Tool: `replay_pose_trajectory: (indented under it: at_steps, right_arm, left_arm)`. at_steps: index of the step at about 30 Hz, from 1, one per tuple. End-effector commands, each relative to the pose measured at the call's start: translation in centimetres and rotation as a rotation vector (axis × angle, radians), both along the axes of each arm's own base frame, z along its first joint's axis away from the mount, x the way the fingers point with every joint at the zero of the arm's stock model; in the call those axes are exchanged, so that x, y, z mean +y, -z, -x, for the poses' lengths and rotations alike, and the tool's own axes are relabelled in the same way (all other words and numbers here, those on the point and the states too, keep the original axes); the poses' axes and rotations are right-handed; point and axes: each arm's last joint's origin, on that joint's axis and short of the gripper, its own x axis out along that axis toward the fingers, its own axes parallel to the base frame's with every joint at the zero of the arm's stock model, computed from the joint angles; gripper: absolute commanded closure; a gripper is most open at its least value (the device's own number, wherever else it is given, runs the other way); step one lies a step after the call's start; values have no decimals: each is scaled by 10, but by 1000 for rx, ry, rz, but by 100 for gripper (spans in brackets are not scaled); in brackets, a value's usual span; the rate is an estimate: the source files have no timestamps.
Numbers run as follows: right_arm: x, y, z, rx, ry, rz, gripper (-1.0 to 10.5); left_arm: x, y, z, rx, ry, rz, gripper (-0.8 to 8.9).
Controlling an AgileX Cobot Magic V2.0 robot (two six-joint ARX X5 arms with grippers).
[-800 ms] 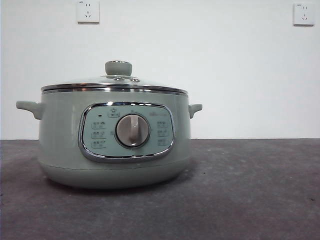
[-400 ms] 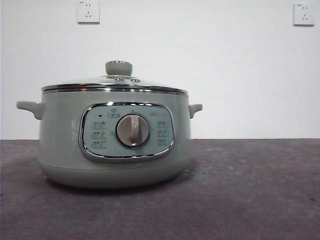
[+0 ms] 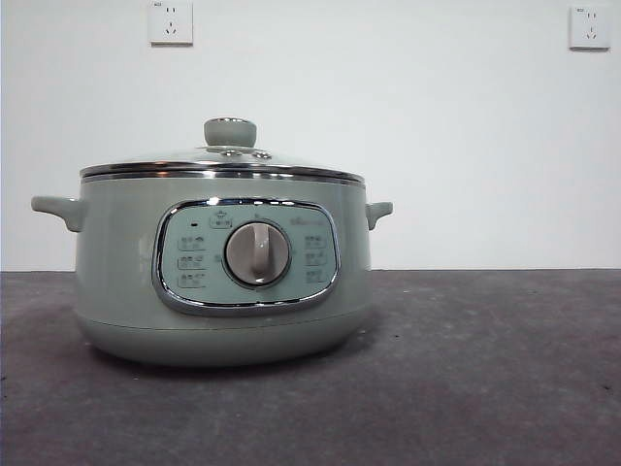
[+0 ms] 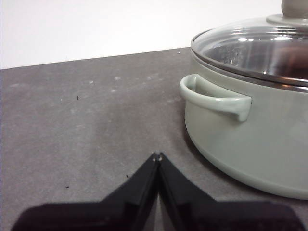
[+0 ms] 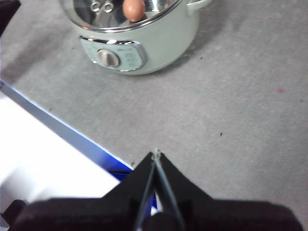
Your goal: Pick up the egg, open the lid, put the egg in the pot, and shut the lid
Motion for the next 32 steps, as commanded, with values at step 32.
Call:
replay_pose_trajectory:
  at_steps: [32]
  right_arm:
    - [-36,69,-27,-682,589,-107,946]
  left_arm:
    - [0,7,-3,58,-6,9,817]
